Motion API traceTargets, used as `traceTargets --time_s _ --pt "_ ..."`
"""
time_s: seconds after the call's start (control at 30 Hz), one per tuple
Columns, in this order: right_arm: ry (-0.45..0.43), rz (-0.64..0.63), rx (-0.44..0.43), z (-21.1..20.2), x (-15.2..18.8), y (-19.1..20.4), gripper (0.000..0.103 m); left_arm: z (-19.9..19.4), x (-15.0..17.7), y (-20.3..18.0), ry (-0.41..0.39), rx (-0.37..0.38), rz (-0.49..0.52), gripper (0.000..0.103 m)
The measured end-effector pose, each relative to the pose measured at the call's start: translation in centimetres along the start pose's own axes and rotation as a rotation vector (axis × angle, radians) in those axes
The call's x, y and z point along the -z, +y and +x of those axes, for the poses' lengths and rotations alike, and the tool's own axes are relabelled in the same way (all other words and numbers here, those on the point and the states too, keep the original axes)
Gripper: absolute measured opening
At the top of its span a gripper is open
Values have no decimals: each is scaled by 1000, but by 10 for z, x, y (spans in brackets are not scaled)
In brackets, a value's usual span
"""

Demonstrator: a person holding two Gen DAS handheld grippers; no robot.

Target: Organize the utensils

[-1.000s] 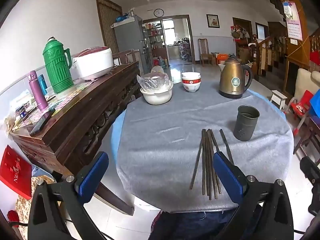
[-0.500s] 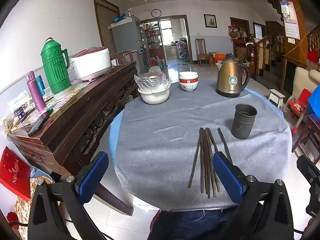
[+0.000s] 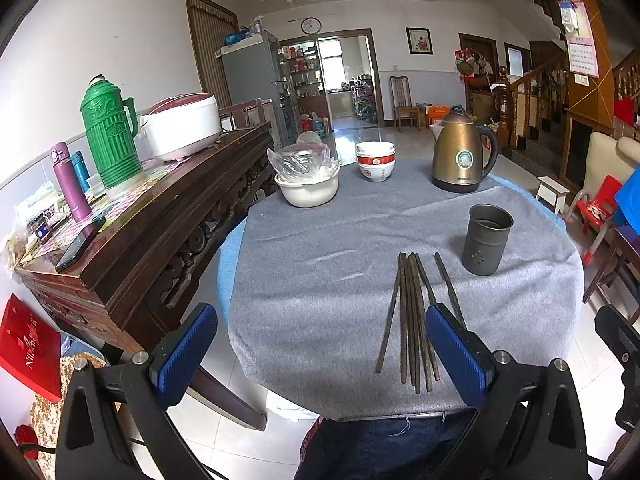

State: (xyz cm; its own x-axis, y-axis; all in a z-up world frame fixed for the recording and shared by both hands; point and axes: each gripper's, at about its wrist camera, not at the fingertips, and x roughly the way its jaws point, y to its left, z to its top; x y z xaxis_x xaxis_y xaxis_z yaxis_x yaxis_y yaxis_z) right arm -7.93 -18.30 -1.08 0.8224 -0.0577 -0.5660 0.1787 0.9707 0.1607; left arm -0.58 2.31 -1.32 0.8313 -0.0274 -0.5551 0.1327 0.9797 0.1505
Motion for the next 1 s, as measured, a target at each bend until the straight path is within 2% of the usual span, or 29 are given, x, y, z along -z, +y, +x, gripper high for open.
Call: traceTargets --time_s 1.0 --pt "8 4 -18 4 1 5 103 0 4 1 8 1 2 103"
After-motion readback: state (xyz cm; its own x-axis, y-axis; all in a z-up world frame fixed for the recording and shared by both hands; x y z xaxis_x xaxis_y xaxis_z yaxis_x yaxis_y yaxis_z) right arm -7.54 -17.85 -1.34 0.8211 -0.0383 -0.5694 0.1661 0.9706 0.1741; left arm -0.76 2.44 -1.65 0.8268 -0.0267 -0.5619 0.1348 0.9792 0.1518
